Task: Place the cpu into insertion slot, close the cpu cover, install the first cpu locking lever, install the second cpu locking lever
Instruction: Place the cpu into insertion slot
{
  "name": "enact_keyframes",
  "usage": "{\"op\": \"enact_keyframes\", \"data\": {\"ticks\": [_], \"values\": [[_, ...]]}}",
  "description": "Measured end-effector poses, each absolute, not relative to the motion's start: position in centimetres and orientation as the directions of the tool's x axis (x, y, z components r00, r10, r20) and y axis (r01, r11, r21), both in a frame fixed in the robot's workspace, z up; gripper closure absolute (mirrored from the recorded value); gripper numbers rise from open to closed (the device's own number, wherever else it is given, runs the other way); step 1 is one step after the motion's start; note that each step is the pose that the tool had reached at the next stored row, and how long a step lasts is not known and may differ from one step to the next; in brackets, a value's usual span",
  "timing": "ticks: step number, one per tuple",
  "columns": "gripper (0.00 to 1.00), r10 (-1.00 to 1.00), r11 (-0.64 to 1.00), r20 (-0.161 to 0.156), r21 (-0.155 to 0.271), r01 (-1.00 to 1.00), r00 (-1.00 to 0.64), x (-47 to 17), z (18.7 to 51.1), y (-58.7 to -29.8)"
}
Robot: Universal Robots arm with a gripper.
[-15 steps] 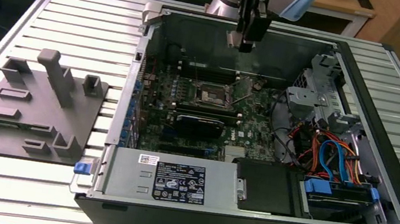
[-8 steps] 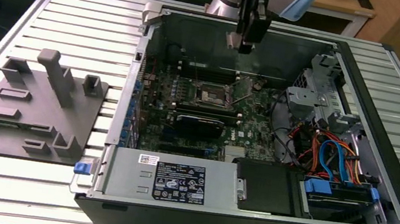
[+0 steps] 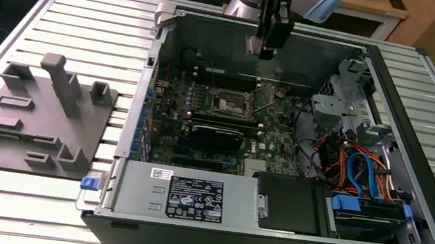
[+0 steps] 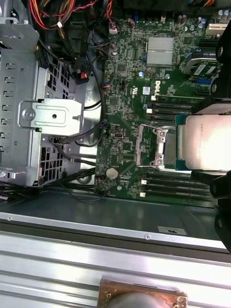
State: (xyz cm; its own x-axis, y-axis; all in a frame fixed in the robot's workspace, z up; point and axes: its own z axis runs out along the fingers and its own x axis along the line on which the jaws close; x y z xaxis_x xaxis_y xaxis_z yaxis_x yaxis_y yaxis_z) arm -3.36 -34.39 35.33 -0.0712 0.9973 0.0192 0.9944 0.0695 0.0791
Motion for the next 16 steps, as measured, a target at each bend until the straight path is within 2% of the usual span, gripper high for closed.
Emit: {"op": "enact_keyframes", "data": {"ticks": [16], "values": [[0.46,0.997,0.069,0.019,0.079,0.994,-0.071,-3.36,34.74,-34.4]]}}
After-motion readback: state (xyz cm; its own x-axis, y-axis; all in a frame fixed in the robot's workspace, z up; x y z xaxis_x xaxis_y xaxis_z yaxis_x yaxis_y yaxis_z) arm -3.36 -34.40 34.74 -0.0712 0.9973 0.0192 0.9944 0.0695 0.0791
